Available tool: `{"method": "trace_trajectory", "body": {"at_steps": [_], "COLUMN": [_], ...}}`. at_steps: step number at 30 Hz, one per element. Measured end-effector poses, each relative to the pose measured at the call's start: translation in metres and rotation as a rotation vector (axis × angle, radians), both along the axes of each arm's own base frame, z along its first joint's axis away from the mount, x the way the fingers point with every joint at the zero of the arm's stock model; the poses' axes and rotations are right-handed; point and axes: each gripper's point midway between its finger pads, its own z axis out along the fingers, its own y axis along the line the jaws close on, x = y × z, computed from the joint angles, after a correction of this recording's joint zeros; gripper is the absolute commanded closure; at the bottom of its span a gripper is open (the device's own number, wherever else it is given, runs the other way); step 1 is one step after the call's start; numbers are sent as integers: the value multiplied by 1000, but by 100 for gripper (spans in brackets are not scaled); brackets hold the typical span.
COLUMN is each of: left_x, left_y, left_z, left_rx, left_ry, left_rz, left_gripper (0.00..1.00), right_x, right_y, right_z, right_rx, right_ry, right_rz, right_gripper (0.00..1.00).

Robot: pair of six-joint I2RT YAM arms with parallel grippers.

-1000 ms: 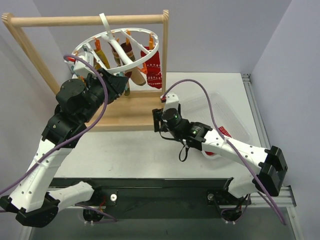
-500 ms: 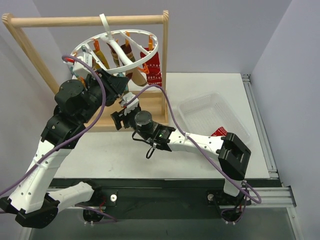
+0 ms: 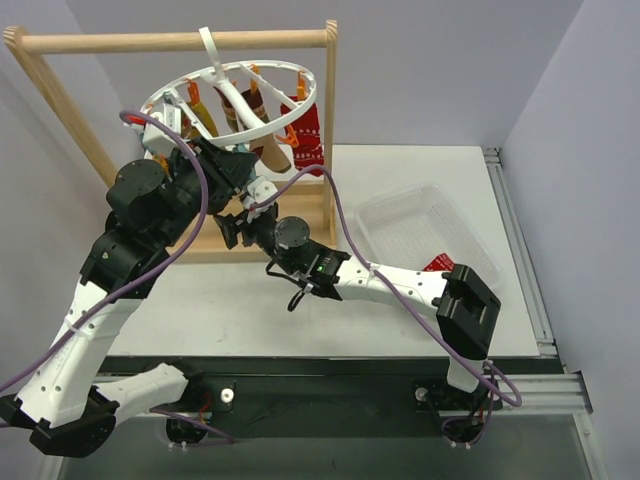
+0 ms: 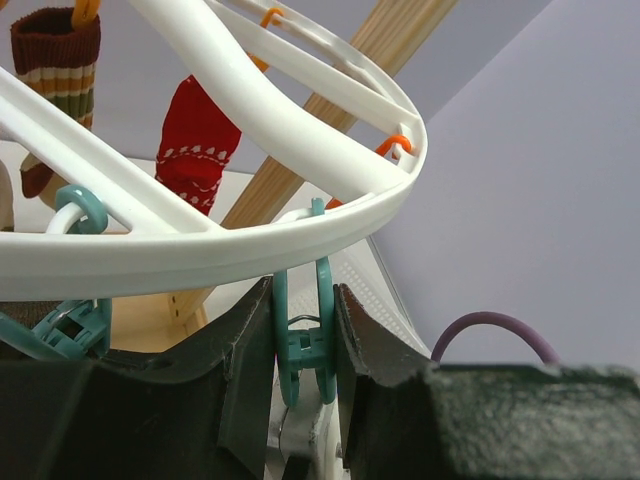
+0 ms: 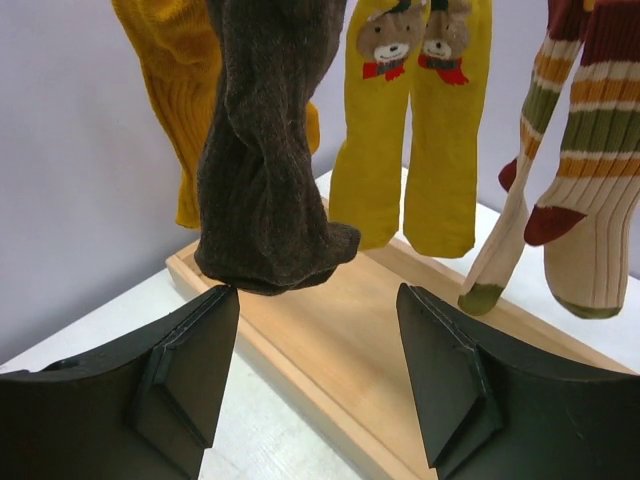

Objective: Remove the socks clipped to the hanger

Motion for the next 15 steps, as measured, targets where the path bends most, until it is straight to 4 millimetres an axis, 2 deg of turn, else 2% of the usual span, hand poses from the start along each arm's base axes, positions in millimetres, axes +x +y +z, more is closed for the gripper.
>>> {"method": "trace_trajectory", "body": {"at_steps": [10, 15], "left_x": [-2, -3], "left_y": [3, 4], "left_z": [13, 13], "left_rx": [-26, -28], "left_ry": [-39, -41], "left_rz": [9, 9], "left_gripper": [82, 82], "right_x": [6, 6], "right_y": [10, 11], "right_z": [13, 13], "right_rx": [21, 20], "right_ry": [-28, -31], "right_rz": [4, 12], "right_gripper": [36, 35]}}
